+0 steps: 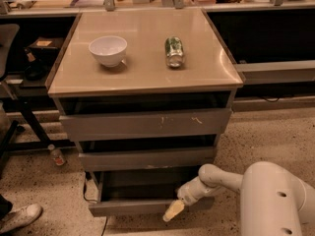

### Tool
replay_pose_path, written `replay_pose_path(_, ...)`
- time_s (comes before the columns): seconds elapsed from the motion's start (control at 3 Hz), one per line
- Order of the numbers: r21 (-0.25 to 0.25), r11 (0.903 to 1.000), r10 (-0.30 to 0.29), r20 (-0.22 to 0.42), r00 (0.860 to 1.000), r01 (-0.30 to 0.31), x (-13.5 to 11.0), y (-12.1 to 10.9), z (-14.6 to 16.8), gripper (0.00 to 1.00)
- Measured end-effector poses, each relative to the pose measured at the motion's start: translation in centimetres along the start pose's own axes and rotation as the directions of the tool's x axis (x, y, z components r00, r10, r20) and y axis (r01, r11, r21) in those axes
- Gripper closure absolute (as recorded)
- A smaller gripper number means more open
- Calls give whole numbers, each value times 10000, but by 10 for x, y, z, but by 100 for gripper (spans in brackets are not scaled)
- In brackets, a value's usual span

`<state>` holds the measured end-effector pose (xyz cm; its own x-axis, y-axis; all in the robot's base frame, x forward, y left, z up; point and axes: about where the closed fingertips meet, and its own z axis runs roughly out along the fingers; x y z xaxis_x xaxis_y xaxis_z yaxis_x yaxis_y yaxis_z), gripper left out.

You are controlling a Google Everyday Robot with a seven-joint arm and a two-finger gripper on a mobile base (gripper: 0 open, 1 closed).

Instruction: Open bottom drawer

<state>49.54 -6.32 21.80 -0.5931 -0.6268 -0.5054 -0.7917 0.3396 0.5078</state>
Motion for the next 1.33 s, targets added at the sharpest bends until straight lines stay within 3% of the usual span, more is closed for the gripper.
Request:
replay_pose_path(0.67, 173, 9964, 831, -194, 9963, -828, 31, 10, -4, 0)
replay_pose_path(1.0, 310, 9927, 1176, -185, 9929, -1169, 48, 31, -17, 0)
replay_pose_path(1.33, -209, 9912, 1297, -517, 9902, -1309, 68, 66, -5, 0)
